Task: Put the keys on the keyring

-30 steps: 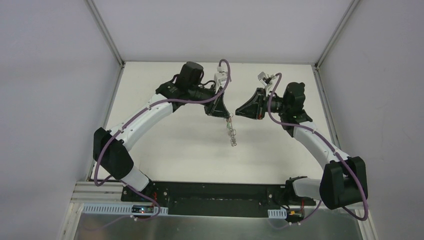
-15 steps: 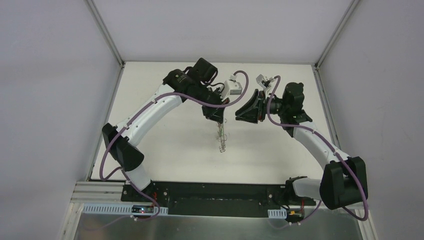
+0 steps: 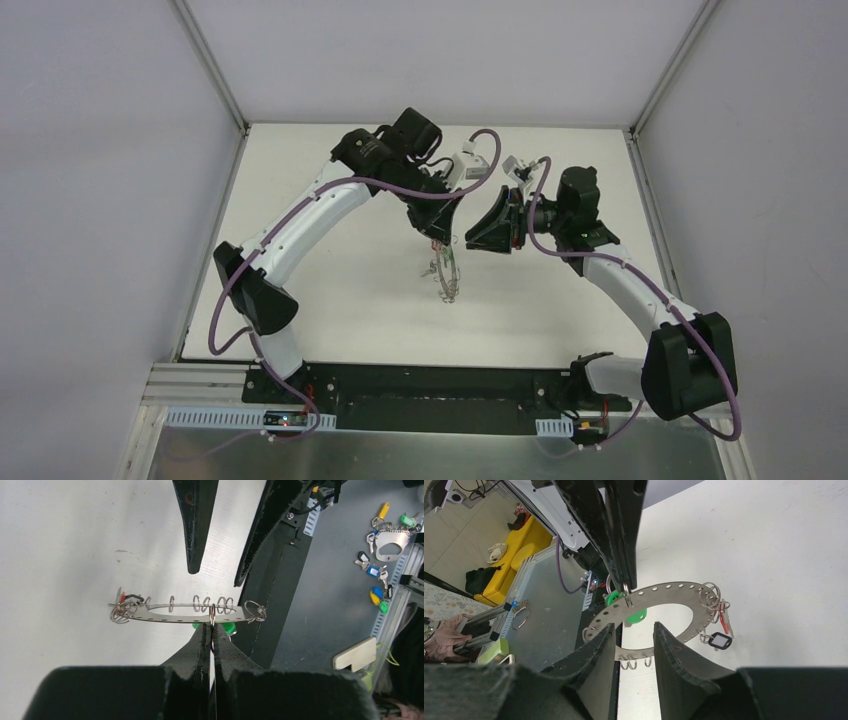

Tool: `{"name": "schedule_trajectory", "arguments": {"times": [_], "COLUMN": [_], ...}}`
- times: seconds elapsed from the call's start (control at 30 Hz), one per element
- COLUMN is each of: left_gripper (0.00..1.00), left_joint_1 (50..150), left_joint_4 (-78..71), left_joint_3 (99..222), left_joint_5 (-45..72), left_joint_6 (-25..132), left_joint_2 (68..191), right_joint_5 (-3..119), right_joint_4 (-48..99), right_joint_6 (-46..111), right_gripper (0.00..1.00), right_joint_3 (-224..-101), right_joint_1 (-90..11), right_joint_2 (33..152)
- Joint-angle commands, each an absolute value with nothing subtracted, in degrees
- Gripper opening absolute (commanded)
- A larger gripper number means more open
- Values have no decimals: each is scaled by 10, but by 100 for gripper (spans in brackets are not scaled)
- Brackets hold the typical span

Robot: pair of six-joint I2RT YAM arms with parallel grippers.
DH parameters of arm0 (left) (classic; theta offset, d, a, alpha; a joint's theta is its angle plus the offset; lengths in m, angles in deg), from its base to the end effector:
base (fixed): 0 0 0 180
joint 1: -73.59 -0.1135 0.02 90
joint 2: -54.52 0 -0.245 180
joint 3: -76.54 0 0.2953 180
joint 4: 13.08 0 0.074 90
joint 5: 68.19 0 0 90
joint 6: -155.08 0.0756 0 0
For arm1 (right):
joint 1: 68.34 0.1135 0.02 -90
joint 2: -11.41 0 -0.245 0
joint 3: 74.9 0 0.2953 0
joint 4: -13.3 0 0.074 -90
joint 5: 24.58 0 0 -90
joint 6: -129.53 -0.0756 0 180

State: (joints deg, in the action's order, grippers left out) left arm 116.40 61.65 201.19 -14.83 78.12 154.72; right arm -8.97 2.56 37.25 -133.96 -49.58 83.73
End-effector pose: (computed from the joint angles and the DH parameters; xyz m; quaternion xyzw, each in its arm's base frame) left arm 0.2762 -0.3173 0.3733 0.5125 0.7389 -0.3686 0.2357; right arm 0.2865 0.1742 0.2750 -0.4961 0.5097 0.5300 0.4617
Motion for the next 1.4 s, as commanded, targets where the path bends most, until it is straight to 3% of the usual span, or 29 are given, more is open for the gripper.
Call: {"name": "schedule_trajectory", "arguments": {"times": [0.0, 0.6, 1.37], "left_gripper": [0, 0, 0], "left_joint_1": [1167, 1170, 1172], "left_joint_4": [623, 600, 597], "left_joint_3": [2035, 2016, 2015], "left_joint_5": [-180, -217, -216], "left_joint_6": [733, 684, 689], "left_joint_2": [1560, 1576, 1578], "right_joint_5": [-97, -83, -102], "right_joint_4": [12, -54, -76], "right_joint_6": [379, 318, 295], "right_gripper": [36, 32, 16], "right_joint_3": [-1366, -1357, -1357], "right_joint_1": [-487, -476, -467], "right_joint_2": [819, 841, 850]}}
